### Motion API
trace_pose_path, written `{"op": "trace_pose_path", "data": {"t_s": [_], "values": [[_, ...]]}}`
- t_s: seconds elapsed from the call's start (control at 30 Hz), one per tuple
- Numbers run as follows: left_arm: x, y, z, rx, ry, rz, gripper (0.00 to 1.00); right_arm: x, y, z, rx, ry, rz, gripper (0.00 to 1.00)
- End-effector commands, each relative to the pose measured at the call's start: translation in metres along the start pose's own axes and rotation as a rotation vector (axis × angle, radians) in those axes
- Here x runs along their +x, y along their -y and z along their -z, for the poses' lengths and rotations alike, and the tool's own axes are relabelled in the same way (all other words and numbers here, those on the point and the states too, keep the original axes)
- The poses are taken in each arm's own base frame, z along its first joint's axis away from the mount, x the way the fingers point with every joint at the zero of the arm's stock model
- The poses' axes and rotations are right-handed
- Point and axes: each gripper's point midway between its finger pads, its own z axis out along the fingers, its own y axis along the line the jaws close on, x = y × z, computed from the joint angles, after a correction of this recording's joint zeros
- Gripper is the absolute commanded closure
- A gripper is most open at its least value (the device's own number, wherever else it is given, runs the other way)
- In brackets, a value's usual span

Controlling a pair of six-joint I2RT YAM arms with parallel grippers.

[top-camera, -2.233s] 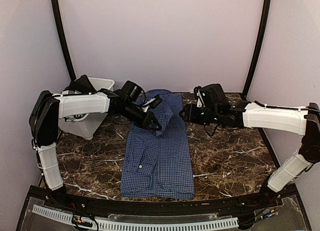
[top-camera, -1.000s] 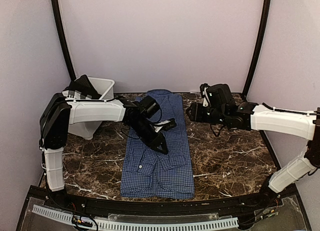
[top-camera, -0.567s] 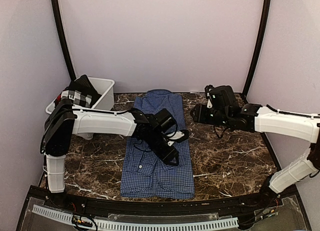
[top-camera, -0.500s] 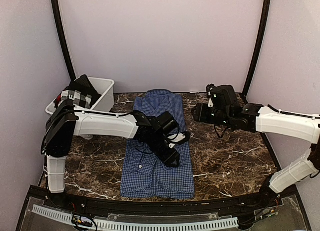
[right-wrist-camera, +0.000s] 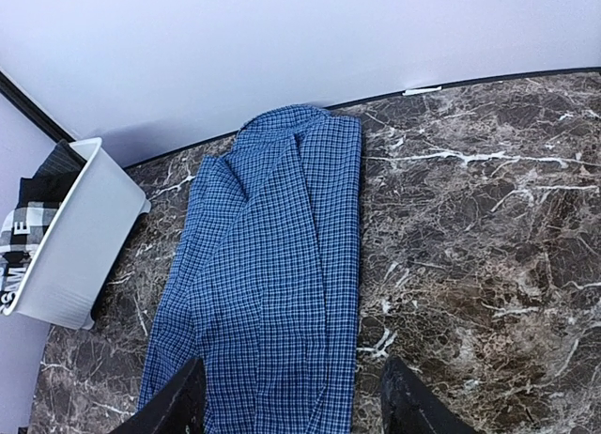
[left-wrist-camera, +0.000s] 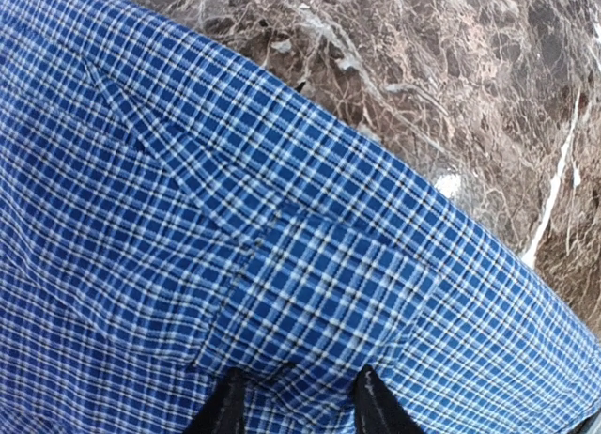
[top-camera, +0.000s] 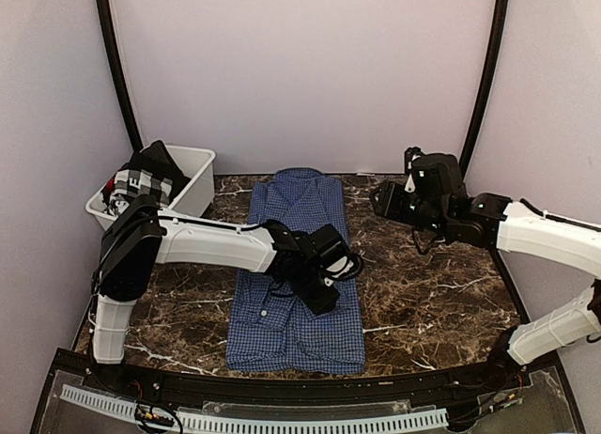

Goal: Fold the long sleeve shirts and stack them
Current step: Adjust the sleeve of the square-folded shirt.

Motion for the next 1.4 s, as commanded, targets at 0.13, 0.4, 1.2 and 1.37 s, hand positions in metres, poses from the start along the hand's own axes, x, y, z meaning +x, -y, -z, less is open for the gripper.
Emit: {"op": "trace_pose_path", "data": {"t_s": [0.13, 0.4, 1.2, 1.37], "values": [[-0.007, -0.003, 0.007, -0.055, 0.006, -0.019, 0.82, -0.013, 0.000, 0.006, -0.006, 0.051, -0.018, 0.40], [-0.006, 0.004, 0.020, -0.014, -0.002, -0.034, 1.00, -0.014, 0.003, 0.008, 0.004, 0.058, -0.015, 0.39], [0.000, 0.042, 0.063, 0.204, -0.036, -0.084, 1.00, 0.000, 0.000, 0.000, -0.016, 0.001, 0.016, 0.39], [-0.003, 0.048, 0.073, 0.239, -0.029, -0.096, 1.00, 0.005, -0.002, -0.002, -0.023, -0.017, 0.020, 0.39]]}}
